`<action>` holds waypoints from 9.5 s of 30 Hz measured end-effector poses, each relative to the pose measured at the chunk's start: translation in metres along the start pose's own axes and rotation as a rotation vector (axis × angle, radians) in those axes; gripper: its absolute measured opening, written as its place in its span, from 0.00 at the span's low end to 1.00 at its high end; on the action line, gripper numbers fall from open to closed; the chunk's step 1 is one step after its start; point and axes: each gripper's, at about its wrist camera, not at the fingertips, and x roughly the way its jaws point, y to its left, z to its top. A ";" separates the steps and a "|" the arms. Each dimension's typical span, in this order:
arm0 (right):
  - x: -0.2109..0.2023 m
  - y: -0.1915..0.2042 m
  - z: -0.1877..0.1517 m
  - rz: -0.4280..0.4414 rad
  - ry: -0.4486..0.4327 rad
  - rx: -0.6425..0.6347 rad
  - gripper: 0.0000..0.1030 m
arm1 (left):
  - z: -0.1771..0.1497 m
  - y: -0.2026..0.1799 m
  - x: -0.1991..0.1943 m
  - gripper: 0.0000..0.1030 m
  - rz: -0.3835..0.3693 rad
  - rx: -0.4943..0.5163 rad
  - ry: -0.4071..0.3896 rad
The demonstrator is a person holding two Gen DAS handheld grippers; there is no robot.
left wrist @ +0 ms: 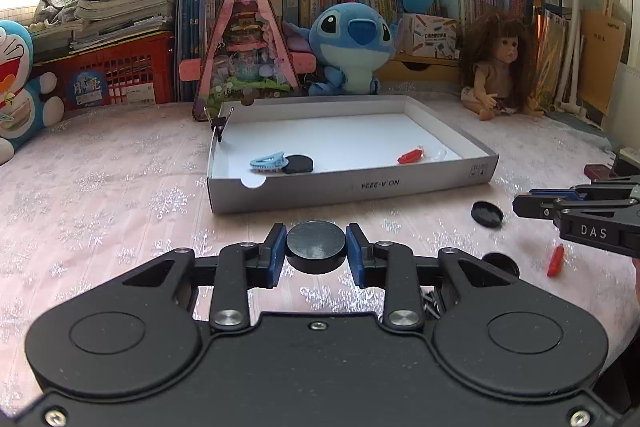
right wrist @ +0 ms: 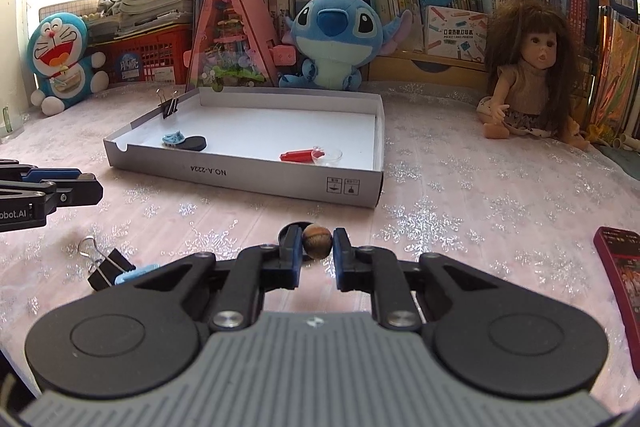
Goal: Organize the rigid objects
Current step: 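Carry the black disc in the left gripper and brown nut in the right gripper over the tray, then open the left gripper to drop the black disc while the right gripper releases the brown nut, then withdraw both grippers from the tray toward the remaining objects, then grasp a black binder clip with the left gripper while the right gripper grasps a black round lid, then carry the binder clip in the left gripper and black lid in the right gripper over the tray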
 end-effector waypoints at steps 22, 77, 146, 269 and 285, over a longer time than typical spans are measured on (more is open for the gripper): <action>0.031 -0.016 0.057 -0.022 -0.037 0.048 0.19 | 0.077 0.018 0.044 0.29 0.009 -0.023 -0.063; 0.153 -0.032 0.083 0.004 0.104 0.143 0.33 | 0.093 0.039 0.194 0.31 0.092 -0.078 0.147; 0.042 -0.012 0.004 0.058 0.085 -0.026 0.93 | -0.032 -0.034 0.002 0.65 -0.211 0.138 0.096; 0.150 -0.009 0.082 0.037 0.033 0.118 0.35 | 0.091 0.005 0.193 0.18 0.034 -0.070 0.019; 0.164 -0.006 0.081 -0.003 0.078 0.089 0.35 | 0.092 0.007 0.204 0.16 0.055 -0.088 0.088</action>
